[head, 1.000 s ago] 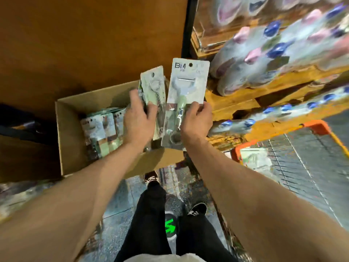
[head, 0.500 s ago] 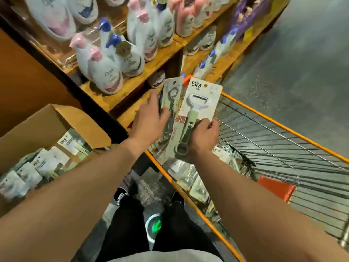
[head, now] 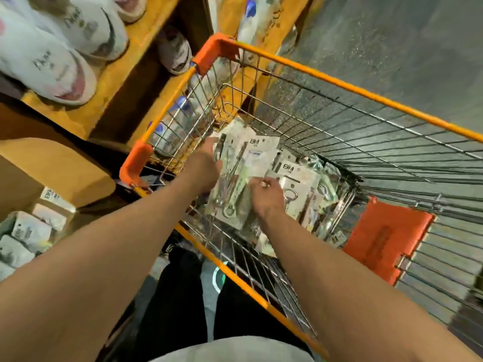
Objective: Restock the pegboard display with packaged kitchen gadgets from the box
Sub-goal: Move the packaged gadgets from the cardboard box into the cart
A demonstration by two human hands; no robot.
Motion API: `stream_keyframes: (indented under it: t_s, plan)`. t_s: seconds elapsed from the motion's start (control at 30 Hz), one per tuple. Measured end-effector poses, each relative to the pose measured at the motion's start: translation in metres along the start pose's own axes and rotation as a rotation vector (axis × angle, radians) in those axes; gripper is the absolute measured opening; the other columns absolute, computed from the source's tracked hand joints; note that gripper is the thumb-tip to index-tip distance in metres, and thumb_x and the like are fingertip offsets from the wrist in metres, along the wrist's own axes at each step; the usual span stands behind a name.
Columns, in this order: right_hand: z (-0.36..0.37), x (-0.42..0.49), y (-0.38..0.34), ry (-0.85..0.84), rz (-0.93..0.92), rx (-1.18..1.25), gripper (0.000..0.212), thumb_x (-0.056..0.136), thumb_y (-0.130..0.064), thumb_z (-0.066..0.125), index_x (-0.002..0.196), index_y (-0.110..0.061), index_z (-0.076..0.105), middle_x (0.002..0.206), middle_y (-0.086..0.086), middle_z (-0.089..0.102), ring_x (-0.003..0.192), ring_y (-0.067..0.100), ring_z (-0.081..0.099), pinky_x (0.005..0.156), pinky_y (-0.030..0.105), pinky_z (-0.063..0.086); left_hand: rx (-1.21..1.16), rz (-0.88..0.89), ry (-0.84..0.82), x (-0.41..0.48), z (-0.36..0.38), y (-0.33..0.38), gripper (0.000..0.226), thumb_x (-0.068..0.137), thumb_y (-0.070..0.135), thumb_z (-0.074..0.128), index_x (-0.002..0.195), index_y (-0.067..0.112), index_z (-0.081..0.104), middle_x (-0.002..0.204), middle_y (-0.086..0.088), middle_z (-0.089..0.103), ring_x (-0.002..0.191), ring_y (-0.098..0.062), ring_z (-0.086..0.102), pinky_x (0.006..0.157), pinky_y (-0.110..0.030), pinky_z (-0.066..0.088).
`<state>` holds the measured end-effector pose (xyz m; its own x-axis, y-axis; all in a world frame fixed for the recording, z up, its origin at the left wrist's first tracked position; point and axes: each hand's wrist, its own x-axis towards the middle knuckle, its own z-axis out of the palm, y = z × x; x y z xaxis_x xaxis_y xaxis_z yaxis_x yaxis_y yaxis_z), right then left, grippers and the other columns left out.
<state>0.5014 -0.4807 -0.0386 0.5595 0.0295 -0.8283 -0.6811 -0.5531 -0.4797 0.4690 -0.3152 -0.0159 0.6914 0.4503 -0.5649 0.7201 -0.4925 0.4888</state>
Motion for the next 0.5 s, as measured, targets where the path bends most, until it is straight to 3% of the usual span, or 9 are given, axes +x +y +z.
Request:
stream_keyframes:
  t_s: [0.07, 0.13, 0.2, 0.27, 0.33, 0.37, 0.5]
  plan:
    - [0.007, -0.001, -0.011, 0.142, -0.067, -0.143, 0.046, 0.103, -0.027, 0.056, 0.146, -0.015, 0.045, 0.125, 0.009, 0.067, 0.109, 0.029, 0.066, 0.1, 0.04, 0.055, -0.016, 0.038, 0.088, 0.004, -0.011, -0.004, 0.057, 0.103, 0.003, 0.053, 0.157, 0.015, 0.041, 0.114, -0.008, 0.064, 0.083, -0.016, 0.058, 0.065, -0.027, 0.043]
    - [0.012, -0.01, -0.024, 0.25, -0.171, -0.198, 0.045, 0.103, -0.025, 0.054, 0.145, -0.013, 0.046, 0.122, 0.009, 0.068, 0.105, 0.027, 0.066, 0.093, 0.031, 0.055, -0.037, 0.107, 0.153, 0.0, -0.027, -0.007, 0.048, 0.102, 0.011, 0.048, 0.15, 0.013, 0.051, 0.115, -0.013, 0.067, 0.09, -0.027, 0.065, 0.075, -0.034, 0.049]
    - [0.025, -0.026, -0.044, 0.227, -0.27, -0.188, 0.032, 0.104, -0.025, 0.052, 0.133, -0.015, 0.055, 0.108, 0.005, 0.071, 0.085, 0.02, 0.066, 0.074, 0.02, 0.052, -0.113, 0.182, 0.235, -0.008, -0.047, -0.012, 0.044, 0.1, 0.02, 0.042, 0.139, 0.008, 0.058, 0.111, -0.016, 0.069, 0.098, -0.033, 0.067, 0.088, -0.036, 0.053]
    - [0.042, -0.04, -0.061, 0.195, -0.39, -0.144, 0.017, 0.103, -0.03, 0.053, 0.114, -0.023, 0.063, 0.088, -0.003, 0.072, 0.074, 0.018, 0.067, 0.07, 0.026, 0.057, -0.222, 0.23, 0.338, -0.012, -0.067, -0.011, 0.036, 0.103, 0.017, 0.043, 0.131, 0.006, 0.062, 0.104, -0.01, 0.072, 0.094, -0.022, 0.07, 0.09, -0.034, 0.053]
    - [0.069, -0.061, -0.081, 0.146, -0.497, -0.124, 0.012, 0.099, -0.037, 0.056, 0.101, -0.028, 0.064, 0.079, -0.005, 0.072, 0.075, 0.017, 0.069, 0.076, 0.036, 0.058, -0.283, 0.213, 0.429, -0.022, -0.097, -0.015, 0.028, 0.105, 0.011, 0.048, 0.128, 0.009, 0.064, 0.087, 0.002, 0.068, 0.076, -0.002, 0.064, 0.077, -0.023, 0.049]
    - [0.085, -0.073, -0.092, 0.112, -0.532, -0.114, 0.012, 0.098, -0.039, 0.056, 0.098, -0.029, 0.064, 0.076, -0.004, 0.072, 0.074, 0.015, 0.069, 0.077, 0.037, 0.057, -0.293, 0.204, 0.471, -0.028, -0.113, -0.021, 0.026, 0.105, 0.011, 0.05, 0.127, 0.011, 0.065, 0.081, 0.007, 0.065, 0.071, 0.0, 0.062, 0.073, -0.022, 0.047]
    - [0.144, -0.112, -0.125, 0.052, -0.723, -0.146, 0.008, 0.096, -0.035, 0.06, 0.092, -0.028, 0.062, 0.074, -0.003, 0.07, 0.072, 0.018, 0.067, 0.076, 0.038, 0.055, -0.379, 0.154, 0.593, -0.045, -0.163, -0.064, 0.023, 0.102, 0.023, 0.052, 0.121, 0.02, 0.064, 0.09, 0.009, 0.07, 0.089, -0.019, 0.071, 0.085, -0.042, 0.056]
